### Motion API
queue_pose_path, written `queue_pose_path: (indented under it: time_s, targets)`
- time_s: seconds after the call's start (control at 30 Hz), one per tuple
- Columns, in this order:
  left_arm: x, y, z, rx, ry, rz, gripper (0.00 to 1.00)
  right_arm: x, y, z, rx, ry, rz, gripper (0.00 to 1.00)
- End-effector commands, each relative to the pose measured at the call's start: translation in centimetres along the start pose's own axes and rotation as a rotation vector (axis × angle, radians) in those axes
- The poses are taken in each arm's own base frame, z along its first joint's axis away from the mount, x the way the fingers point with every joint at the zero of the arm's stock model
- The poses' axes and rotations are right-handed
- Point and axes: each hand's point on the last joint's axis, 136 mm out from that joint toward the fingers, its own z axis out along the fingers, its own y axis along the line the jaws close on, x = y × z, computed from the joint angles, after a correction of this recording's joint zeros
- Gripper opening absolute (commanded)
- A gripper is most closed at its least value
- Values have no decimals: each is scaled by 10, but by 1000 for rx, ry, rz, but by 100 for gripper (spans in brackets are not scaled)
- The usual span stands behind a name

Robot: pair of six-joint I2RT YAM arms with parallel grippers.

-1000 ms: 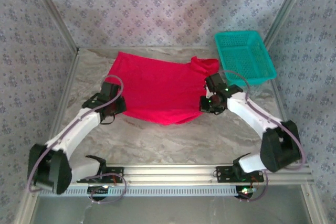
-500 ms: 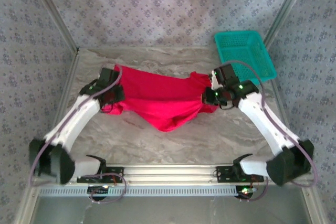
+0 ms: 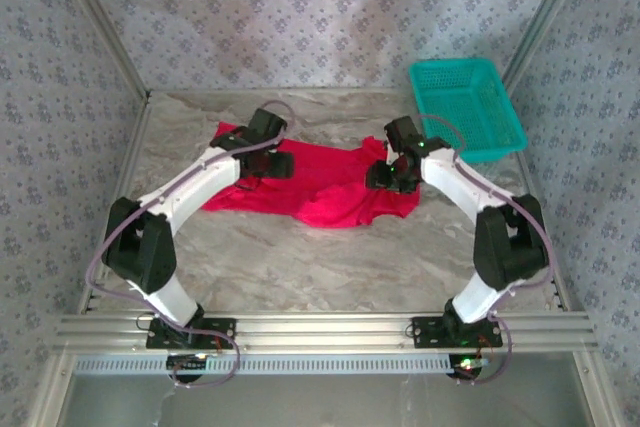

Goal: Fold the inside-out t-shirt

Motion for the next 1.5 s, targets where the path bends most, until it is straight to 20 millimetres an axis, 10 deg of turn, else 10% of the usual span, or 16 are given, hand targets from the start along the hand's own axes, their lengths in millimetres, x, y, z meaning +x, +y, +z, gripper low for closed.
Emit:
queue_pose_path:
  time_s: [0.0,0.5,0.73,0.87,1.13,1.3,1.47]
  targets:
    - [10,-21,3,104,16,11,66,4,22,4,-121,-21,34,59]
    - [23,26,7,74,58,-168,62,-8,91,51,-10,98,-102,67]
    - [19,50,-7,89,15,-246,55,20,91,32,49,69,-185,11]
    - [15,40,-8,139,2,-260,50,56,86,6,67,-10,-228,0]
    - [19,-22,-6,250,-16,-194,52,148,62,41,11,13,-112,10]
    - [37,-65,-1,339,44,-96,65,136,48,9,61,-109,-65,63]
    - [58,-115,0,440,72,95,68,115,2,-19,71,-173,127,57]
